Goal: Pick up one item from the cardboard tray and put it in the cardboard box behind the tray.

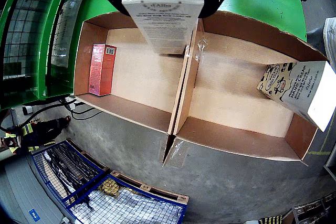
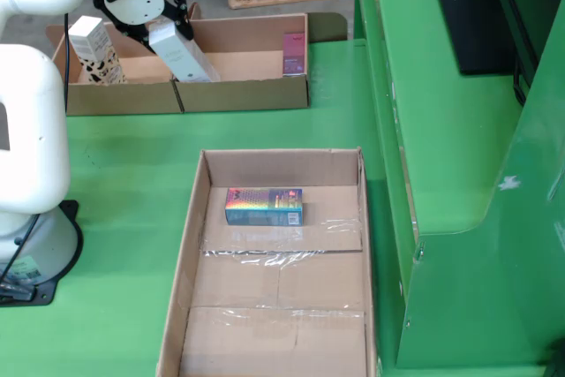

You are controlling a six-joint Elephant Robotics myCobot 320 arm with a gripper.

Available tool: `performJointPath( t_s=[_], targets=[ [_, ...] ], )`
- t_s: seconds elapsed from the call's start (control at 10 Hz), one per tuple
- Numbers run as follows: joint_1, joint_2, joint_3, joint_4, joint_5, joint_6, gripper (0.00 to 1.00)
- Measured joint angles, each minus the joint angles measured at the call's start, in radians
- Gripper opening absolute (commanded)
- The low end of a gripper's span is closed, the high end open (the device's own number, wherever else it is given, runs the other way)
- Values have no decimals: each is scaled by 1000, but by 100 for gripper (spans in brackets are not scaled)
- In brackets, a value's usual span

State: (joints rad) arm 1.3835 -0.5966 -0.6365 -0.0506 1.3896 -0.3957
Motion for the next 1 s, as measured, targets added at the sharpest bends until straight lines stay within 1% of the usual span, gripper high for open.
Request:
performJointPath(
  t_s=[0.5, 1.0],
  targets=[
    [5, 0, -3, 0, 21, 0, 100],
    [5, 0, -3, 0, 21, 0, 100]
  ],
)
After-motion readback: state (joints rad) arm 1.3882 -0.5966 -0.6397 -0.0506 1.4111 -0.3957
